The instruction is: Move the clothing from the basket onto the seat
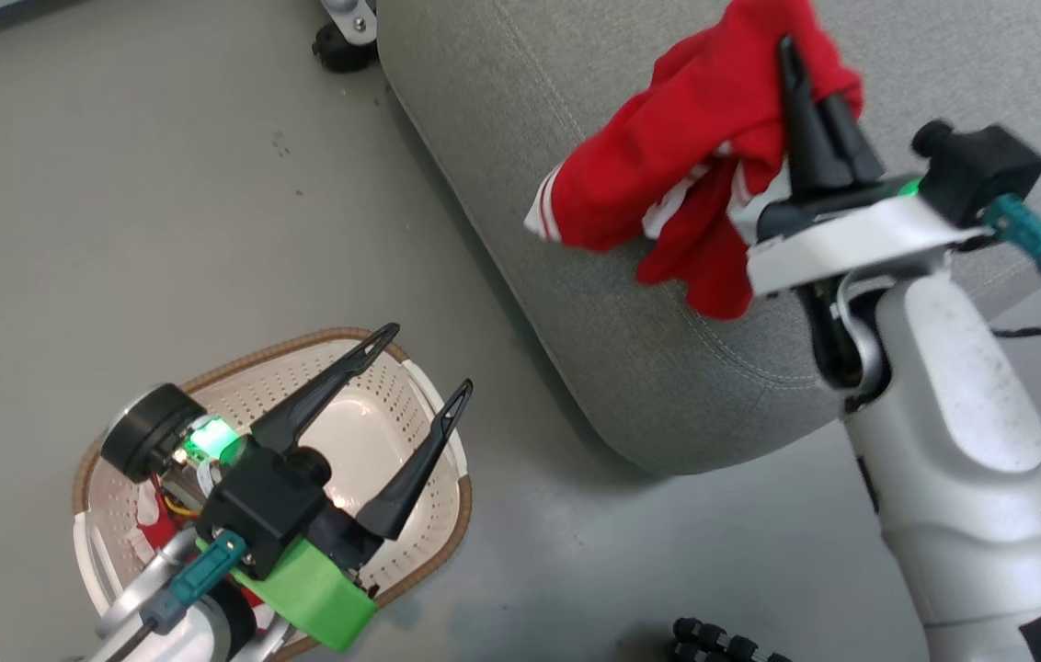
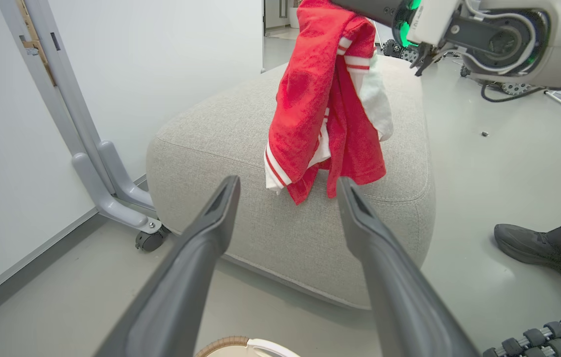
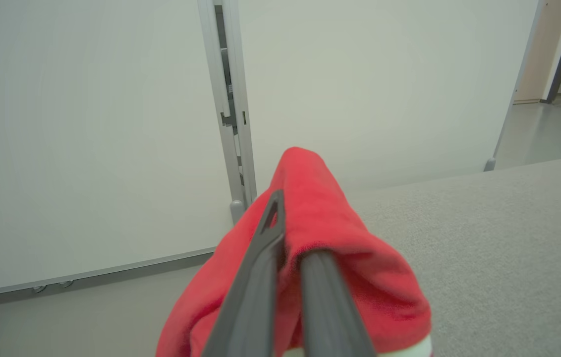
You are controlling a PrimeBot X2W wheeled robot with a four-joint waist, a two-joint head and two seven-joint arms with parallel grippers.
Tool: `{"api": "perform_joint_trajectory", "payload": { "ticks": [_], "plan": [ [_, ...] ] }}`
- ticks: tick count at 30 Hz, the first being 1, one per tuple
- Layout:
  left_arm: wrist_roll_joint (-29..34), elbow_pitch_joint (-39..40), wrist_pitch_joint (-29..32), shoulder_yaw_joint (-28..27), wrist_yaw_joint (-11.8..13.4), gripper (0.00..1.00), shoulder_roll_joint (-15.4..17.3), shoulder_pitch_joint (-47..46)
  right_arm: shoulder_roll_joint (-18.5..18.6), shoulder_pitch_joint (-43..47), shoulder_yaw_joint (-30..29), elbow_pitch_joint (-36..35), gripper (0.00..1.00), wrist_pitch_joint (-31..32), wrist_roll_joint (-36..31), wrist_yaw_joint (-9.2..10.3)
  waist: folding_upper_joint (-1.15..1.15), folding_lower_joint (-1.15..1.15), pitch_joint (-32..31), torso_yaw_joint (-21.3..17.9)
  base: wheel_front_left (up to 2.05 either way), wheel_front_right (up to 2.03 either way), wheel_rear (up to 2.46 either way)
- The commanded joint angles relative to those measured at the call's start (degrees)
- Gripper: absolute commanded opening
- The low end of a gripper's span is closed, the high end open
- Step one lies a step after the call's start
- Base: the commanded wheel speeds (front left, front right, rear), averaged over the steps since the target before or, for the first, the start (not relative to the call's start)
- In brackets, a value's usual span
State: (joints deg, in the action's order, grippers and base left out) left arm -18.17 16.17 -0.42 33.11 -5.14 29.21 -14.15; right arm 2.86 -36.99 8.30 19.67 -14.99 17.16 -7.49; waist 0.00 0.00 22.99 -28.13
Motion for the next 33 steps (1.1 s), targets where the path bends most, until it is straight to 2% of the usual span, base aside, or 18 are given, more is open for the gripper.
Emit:
{"api": "perform_joint_trajectory", "payload": {
  "ticks": [1,9,15,19,20,21,22,23,25,33],
  "plan": [
    [0.40,0.80,0.39,-0.46,-0.40,1.00,1.02,-1.91,0.10,-2.68,-1.94,-0.08,0.00,-0.29,-1.53,-0.01,0.00,0.00,5.60,1.11,0.00,0.00,0.00],
    [1.45,4.94,1.21,-0.57,-1.35,1.00,3.64,-7.24,3.77,-13.73,-11.94,1.68,0.00,-0.28,-5.34,-0.01,0.00,0.00,13.48,5.02,0.00,0.00,0.00],
    [1.75,5.85,0.60,-0.35,-1.63,1.00,4.40,-9.64,7.09,-18.53,-17.17,6.61,0.00,-0.25,-8.10,-0.01,0.00,0.00,17.46,7.31,0.00,0.00,0.00],
    [1.65,5.82,0.38,0.10,-1.79,1.00,4.84,-10.48,6.91,-19.21,-22.35,12.46,0.00,-0.25,-10.44,-0.01,0.00,0.00,19.05,7.92,0.00,0.00,0.00],
    [1.66,5.62,0.22,0.16,-1.82,1.00,4.97,-10.60,6.66,-19.16,-23.75,14.07,0.10,-0.25,-10.97,-0.01,0.00,0.00,19.24,7.96,0.00,0.00,0.00],
    [1.65,5.47,0.13,0.26,-1.78,1.00,4.99,-10.64,6.35,-19.29,-24.65,14.69,0.43,-0.25,-11.25,-0.01,0.00,0.00,19.37,7.99,0.00,0.00,0.00],
    [1.67,5.30,-0.08,0.36,-1.76,1.00,5.06,-10.62,6.00,-18.79,-25.77,15.63,0.95,-0.25,-11.90,-0.01,0.00,0.00,19.46,8.00,0.00,0.00,0.00],
    [1.63,5.06,-0.20,0.43,-1.77,1.00,5.09,-10.62,5.48,-17.98,-26.40,16.22,1.00,-0.25,-12.27,-0.01,0.00,0.00,19.41,7.96,0.00,0.00,0.00],
    [1.50,4.72,-0.41,0.45,-1.65,1.00,5.02,-10.55,4.64,-16.35,-27.40,16.12,1.00,-0.25,-12.85,0.00,0.00,0.00,19.12,7.81,0.00,0.00,0.00],
    [1.23,2.41,-4.00,0.54,-0.30,1.00,3.01,-9.58,1.18,-4.86,-28.71,8.29,1.00,-0.25,-11.31,0.00,0.00,0.00,15.61,8.04,0.00,0.00,0.00]
  ]
}}
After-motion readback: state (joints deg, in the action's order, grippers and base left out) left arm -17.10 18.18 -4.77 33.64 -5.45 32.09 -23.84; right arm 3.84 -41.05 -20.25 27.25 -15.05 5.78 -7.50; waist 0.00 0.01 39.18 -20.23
